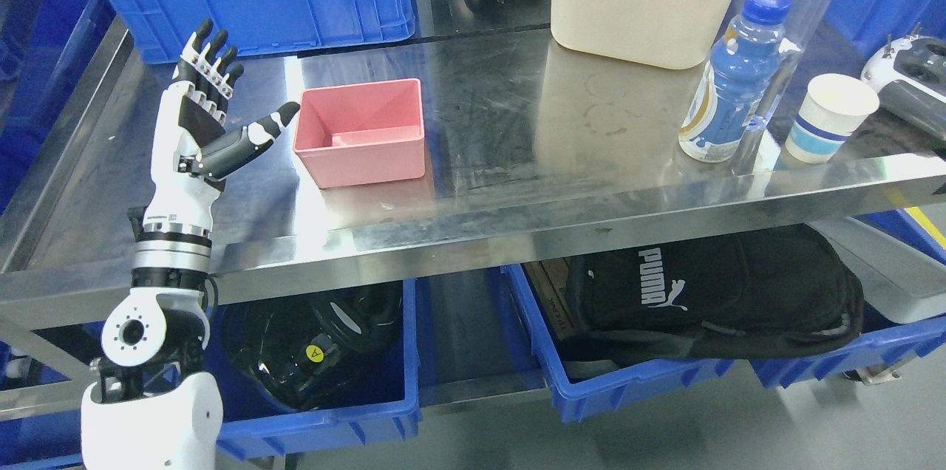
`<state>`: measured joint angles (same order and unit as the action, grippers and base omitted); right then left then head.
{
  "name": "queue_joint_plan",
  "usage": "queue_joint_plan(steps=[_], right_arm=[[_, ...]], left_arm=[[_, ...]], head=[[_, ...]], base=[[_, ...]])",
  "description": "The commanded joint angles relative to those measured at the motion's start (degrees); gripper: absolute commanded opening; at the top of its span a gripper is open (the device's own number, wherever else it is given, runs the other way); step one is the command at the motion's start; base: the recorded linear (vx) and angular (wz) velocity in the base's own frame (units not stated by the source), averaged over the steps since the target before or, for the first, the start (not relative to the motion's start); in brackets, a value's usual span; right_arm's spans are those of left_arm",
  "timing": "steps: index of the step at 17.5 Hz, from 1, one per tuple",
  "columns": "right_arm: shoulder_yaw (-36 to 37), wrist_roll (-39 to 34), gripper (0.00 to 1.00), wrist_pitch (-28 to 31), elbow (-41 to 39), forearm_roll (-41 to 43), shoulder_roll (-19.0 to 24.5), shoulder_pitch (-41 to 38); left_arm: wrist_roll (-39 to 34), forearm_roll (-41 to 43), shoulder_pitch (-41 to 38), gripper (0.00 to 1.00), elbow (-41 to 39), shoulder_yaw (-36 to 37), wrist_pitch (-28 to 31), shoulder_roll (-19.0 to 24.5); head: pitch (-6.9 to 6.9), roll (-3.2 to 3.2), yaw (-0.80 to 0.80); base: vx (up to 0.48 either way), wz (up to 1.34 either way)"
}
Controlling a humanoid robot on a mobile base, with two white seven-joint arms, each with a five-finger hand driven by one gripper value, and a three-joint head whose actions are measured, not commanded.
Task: Place storage box into left shelf container
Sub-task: 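Reach the left hand toward the rim of the pink box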
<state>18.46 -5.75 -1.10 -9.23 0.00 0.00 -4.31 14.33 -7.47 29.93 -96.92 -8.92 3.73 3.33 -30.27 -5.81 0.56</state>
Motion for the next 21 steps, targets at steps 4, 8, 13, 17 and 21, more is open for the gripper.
queue_joint_plan(steps=[4, 8, 13, 17, 21], right_arm=[[0.0, -19.57, 1.0, -0.04, 0.0, -0.44, -1.0, 0.0], [0.0, -19.57, 1.0, -0.04, 0.0, -0.44, -1.0, 0.0], [0.0, -19.57, 1.0, -0.04, 0.0, -0.44, -1.0, 0.0], [0.0, -19.57, 1.0, -0.04, 0.0, -0.44, -1.0, 0.0], [0.0, -19.57, 1.0, -0.04, 0.0, -0.44, -1.0, 0.0]], left_arm=[[24.57, 6.22, 8.66, 1.0, 5.16, 1.09, 0.05, 21.88], [33.38, 7.03, 8.66, 1.0, 4.99, 4.52, 0.05, 24.35], [40.51, 14.74, 13.74, 0.96, 4.99, 12.5, -2.06, 26.37], [40.78, 21.17, 17.17, 0.9, 8.05, 16.3, -0.66, 26.55], [41.48, 22.14, 23.93, 0.88, 11.48, 23.49, 0.92, 25.67]], head=[[0.0, 0.0, 0.0], [0.0, 0.0, 0.0], [0.0, 0.0, 0.0], [0.0, 0.0, 0.0], [0.0, 0.0, 0.0]], base=[[0.0, 0.0], [0.0, 0.0], [0.005, 0.0], [0.0, 0.0], [0.0, 0.0]])
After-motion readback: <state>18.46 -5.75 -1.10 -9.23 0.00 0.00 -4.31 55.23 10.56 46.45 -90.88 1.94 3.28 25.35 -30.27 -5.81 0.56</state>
